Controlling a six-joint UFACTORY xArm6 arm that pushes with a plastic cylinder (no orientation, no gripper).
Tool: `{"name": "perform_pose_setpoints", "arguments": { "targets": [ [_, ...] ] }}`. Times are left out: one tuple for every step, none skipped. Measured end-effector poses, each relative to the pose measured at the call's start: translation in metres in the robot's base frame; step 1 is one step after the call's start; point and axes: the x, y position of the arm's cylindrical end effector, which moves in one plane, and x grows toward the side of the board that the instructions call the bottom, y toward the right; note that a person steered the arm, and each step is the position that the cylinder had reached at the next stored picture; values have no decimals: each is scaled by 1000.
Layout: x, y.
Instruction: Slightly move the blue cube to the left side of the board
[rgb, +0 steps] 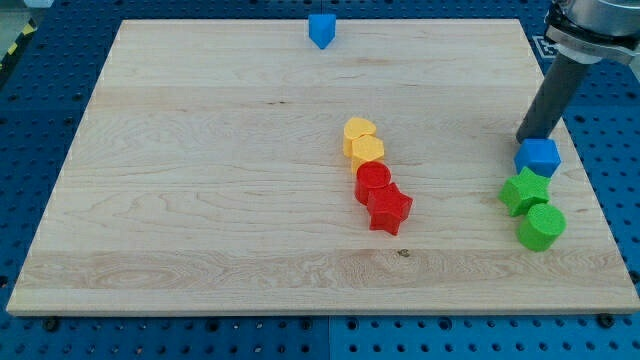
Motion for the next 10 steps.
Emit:
{"name": "perform_pose_setpoints", "arguments": {
  "targets": [
    [2,0],
    [2,47],
    [16,74],
    [27,51],
    [18,34],
    [17,28],
    [20,16],
    [20,10],
    [20,10],
    [-18,18]
  ]
}}
